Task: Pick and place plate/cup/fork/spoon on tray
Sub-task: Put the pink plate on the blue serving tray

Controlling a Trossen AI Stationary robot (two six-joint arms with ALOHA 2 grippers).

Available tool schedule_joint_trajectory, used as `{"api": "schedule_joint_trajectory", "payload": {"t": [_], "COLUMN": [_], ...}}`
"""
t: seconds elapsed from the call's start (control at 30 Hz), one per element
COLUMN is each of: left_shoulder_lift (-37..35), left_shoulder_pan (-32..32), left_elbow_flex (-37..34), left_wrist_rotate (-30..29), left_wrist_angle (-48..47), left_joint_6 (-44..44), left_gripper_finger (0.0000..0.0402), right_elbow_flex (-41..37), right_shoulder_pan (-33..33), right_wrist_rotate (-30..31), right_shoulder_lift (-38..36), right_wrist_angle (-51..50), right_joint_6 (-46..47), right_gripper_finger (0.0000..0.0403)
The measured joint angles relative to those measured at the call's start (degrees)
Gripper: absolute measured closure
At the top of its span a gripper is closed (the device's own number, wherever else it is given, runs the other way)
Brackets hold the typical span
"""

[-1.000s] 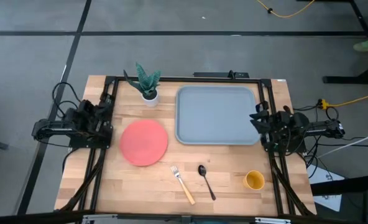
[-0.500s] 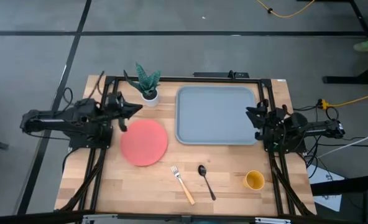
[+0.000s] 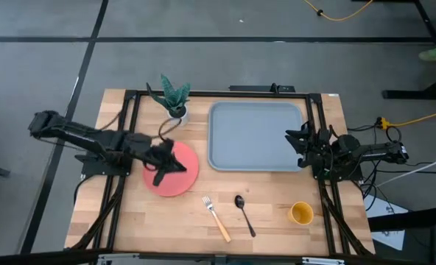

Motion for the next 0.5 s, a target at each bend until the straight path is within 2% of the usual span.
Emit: {"api": "schedule_joint_trajectory", "payload": {"t": [0.07, 0.2, 0.37, 0.5], "left_shoulder_lift": [2.26, 6.32, 8.29, 8.37], "left_shoulder_pan": [-4.18, -12.37, -19.63, -21.97], "left_elbow_flex": [0.01, 0.01, -0.01, -0.01], "left_wrist_rotate": [-2.77, -12.38, -22.53, -22.53], "left_wrist_angle": [2.79, 5.64, 6.99, 7.44], "left_joint_6": [0.05, 1.64, 2.83, 2.84], "left_gripper_finger": [0.0401, 0.0401, 0.0401, 0.0401], "right_elbow_flex": [0.0, 0.0, 0.0, 0.0], "right_shoulder_pan": [-0.02, -0.01, 0.0, 0.0], "right_wrist_rotate": [0.0, -0.35, -0.46, -0.48], "right_shoulder_lift": [0.0, 0.0, 0.0, 0.0], "right_wrist_angle": [-0.02, -0.56, -3.39, -6.17], "right_joint_6": [0.03, 0.02, 0.3, 0.36], "right_gripper_finger": [0.0299, 0.0299, 0.0299, 0.0299]}}
